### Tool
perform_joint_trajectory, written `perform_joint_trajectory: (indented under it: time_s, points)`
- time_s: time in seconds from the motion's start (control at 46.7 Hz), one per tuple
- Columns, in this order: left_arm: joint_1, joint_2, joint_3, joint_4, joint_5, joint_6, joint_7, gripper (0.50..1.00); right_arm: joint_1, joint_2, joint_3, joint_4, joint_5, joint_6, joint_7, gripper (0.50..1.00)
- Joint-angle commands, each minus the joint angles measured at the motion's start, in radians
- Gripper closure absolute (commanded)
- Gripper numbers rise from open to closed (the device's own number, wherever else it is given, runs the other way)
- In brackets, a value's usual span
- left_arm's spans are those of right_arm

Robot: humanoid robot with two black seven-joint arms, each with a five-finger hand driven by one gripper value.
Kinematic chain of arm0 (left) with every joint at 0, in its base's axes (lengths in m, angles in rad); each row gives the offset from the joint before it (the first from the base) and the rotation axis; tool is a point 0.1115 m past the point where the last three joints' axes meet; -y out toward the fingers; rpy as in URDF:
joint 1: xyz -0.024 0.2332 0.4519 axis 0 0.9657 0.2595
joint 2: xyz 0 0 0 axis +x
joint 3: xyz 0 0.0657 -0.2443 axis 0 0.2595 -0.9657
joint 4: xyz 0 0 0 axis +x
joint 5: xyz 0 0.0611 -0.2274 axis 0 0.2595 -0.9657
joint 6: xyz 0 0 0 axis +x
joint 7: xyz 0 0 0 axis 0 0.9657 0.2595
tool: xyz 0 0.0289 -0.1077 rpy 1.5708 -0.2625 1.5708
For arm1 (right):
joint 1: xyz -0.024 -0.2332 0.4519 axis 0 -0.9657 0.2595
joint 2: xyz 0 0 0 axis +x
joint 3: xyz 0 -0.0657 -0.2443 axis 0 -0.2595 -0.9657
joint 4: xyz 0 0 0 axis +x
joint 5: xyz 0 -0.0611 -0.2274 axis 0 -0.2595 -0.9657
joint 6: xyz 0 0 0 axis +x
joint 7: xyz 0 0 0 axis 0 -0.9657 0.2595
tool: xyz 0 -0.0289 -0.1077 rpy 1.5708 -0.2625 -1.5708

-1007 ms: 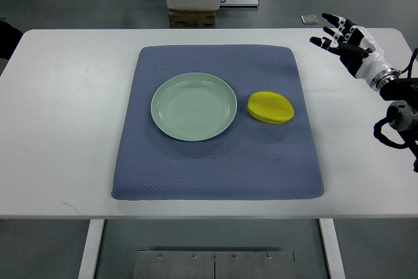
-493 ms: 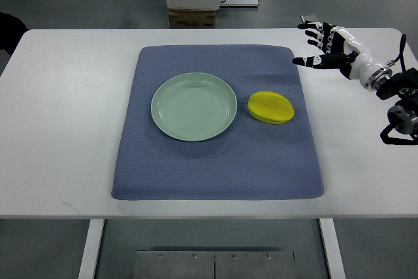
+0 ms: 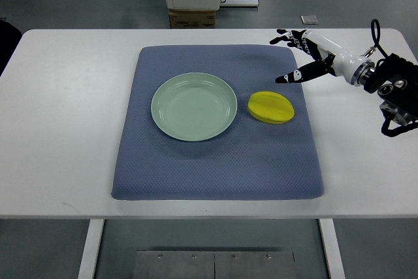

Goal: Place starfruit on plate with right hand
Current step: 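Move the right hand toward the yellow starfruit beside the plate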

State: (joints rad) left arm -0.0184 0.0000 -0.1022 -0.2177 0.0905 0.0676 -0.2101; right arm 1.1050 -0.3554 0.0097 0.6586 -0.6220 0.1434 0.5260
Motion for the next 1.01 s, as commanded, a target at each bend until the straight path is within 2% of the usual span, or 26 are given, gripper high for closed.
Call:
perform_joint_trajectory:
  time_s: [0.0, 0.45, 0.707, 0.986]
  points:
    - [0.0, 0.0, 0.001, 0.0, 0.0, 0.0, 0.0, 0.5, 0.012, 0.003, -0.03, 0.001, -0.013, -0.01, 0.002, 0.5]
    - [0.0, 0.0, -0.001, 0.0, 0.0, 0.0, 0.0, 0.5, 0.084, 0.03, -0.22, 0.001, -0.028, -0.044, 0.0, 0.5]
    - [0.0, 0.0, 0.001, 0.0, 0.0, 0.0, 0.0, 0.5, 0.102, 0.026, -0.226, 0.079, -0.073, -0.041, -0.001, 0.5]
    - [0.0, 0.0, -0.001, 0.0, 0.0, 0.0, 0.0, 0.5, 0.101, 0.032, -0.247, 0.085, -0.102, -0.039, -0.006, 0.5]
